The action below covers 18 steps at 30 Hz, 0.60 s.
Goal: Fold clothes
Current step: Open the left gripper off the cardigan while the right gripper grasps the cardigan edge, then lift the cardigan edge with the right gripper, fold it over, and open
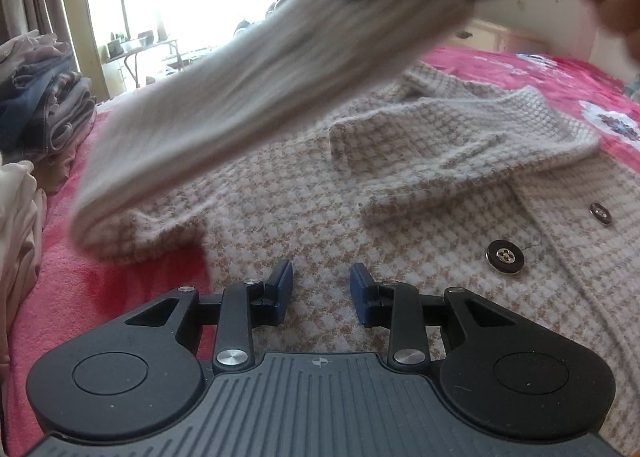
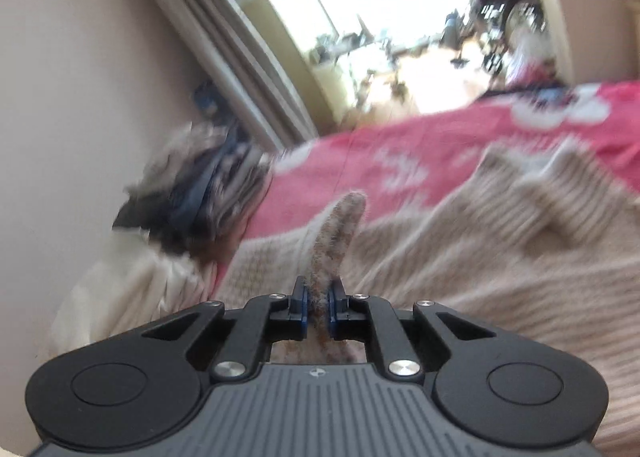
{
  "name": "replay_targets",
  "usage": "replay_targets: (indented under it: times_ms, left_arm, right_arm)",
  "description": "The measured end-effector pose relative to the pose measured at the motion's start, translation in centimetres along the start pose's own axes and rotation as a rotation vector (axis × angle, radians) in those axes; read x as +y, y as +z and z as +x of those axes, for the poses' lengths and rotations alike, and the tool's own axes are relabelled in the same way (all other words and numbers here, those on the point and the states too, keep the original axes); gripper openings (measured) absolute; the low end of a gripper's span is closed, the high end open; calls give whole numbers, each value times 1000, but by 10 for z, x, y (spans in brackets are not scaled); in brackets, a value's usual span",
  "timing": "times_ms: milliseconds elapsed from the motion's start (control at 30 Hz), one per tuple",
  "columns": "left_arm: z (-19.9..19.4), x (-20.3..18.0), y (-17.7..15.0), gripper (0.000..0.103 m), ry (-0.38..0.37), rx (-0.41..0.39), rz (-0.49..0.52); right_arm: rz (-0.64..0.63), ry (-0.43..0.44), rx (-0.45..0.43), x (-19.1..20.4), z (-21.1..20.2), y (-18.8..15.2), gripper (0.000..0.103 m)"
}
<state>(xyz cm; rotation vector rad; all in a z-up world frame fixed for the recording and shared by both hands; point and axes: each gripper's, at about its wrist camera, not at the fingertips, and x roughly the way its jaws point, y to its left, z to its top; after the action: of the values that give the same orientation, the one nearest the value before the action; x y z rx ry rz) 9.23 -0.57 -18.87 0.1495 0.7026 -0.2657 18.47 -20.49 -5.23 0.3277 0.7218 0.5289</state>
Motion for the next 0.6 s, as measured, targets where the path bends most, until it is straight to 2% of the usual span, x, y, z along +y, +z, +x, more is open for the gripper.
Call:
replay_targets:
  times_ms: [133,267,433,600]
  left_arm:
    - [2,1,1,32,1,5,-6]
    - [3,2,1,32,6,8,-5]
    - [3,1,2,33,11,11,-1]
    - [3,1,2,34,16,14,1]
  right_arm:
    - [-1,-83,-68,-21,-50,15,11]
    - [19,-180,-95,-49,-82,16,11]
    - [68,-290,-92,-89,-95,6,10]
    - [66,-330,-111,-103,-105,4,10]
